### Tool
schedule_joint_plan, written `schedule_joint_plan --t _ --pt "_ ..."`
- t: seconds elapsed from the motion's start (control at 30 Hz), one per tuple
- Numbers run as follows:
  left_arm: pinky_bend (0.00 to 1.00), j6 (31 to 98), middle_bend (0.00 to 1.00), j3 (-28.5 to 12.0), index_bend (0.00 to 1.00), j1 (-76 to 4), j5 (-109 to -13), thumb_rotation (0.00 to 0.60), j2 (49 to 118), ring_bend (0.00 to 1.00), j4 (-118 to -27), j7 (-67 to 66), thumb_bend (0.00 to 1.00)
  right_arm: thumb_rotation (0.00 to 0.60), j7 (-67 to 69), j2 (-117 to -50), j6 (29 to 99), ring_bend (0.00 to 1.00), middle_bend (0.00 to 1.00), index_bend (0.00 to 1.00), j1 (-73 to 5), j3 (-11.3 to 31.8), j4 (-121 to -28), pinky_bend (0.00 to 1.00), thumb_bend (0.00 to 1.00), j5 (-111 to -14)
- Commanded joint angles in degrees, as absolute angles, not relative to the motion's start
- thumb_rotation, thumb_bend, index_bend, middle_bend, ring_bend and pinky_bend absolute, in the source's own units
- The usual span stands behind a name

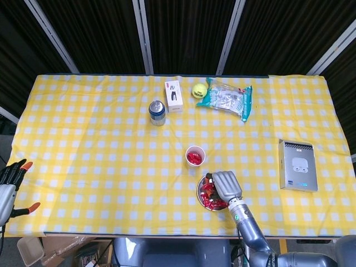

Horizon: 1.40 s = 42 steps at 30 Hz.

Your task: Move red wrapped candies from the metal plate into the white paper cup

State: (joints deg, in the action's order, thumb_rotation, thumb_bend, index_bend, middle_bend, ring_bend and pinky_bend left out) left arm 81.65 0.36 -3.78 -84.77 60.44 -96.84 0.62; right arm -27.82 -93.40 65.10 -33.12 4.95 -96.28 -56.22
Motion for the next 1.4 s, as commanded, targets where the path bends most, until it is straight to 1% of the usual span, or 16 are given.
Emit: schedule_joint_plan --t 0.03,0.33,0.53,0.8,1.03,1.1,1.2,1.27,1.4 --pt "0.0 81.6 0.0 0.4 0.0 -3.8 -84.8 0.6 60.4 0.0 -96.9 0.7 0.01 0.6 -28.6 -91.7 65.8 0.64 0.69 0.58 -33.5 6.4 -98.1 0.9 0.51 -56.4" --pt "0.0 81.5 0.0 0.4 0.0 -3.8 -84.8 0.6 60.3 0.0 -97.0 0.8 0.01 0.6 -31.9 -86.8 66.6 0.64 0.69 0.58 -35.9 11.7 -104.4 0.9 0.51 -53.8" --pt "0.0 81.3 0.0 0.3 0.0 -3.9 -84.6 0.6 60.3 0.0 -97.0 0.8 0.01 0.6 -34.3 -86.0 66.0 0.64 0.69 0.58 -38.7 15.3 -105.6 0.9 0.51 -50.2" --pt "0.0 80.5 0.0 0.2 0.0 -4.2 -83.9 0.6 60.1 0.0 -97.2 1.1 0.01 0.6 -35.6 -88.3 63.7 0.64 0.69 0.58 -43.3 18.4 -101.8 0.9 0.51 -44.5" --pt "0.0 79.5 0.0 0.1 0.0 -4.5 -83.1 0.6 59.7 0.0 -97.6 1.5 0.01 0.6 -35.1 -91.2 61.5 0.64 0.69 0.58 -46.1 18.8 -96.3 0.9 0.51 -41.7" --pt "0.0 79.4 0.0 0.1 0.0 -4.5 -83.0 0.6 59.6 0.0 -97.7 1.6 0.01 0.6 -35.1 -91.8 60.8 0.64 0.69 0.58 -46.7 18.5 -94.8 0.9 0.49 -41.2" --pt "0.0 79.3 0.0 0.1 0.0 -4.6 -82.9 0.6 59.5 0.0 -97.8 1.7 0.01 0.6 -34.9 -92.4 60.3 0.64 0.69 0.57 -47.2 18.1 -93.2 0.9 0.42 -41.0" --pt "0.0 79.2 0.0 0.1 0.0 -4.6 -82.9 0.6 59.5 0.0 -97.8 1.8 0.01 0.6 -34.8 -92.6 60.1 0.64 0.69 0.55 -47.4 17.7 -92.5 0.9 0.38 -41.3" --pt "0.0 79.0 0.0 0.1 0.0 -4.7 -82.8 0.6 59.4 0.0 -97.9 1.8 0.01 0.6 -34.8 -92.7 59.8 0.6 0.69 0.47 -47.6 16.6 -92.0 0.9 0.29 -42.0"
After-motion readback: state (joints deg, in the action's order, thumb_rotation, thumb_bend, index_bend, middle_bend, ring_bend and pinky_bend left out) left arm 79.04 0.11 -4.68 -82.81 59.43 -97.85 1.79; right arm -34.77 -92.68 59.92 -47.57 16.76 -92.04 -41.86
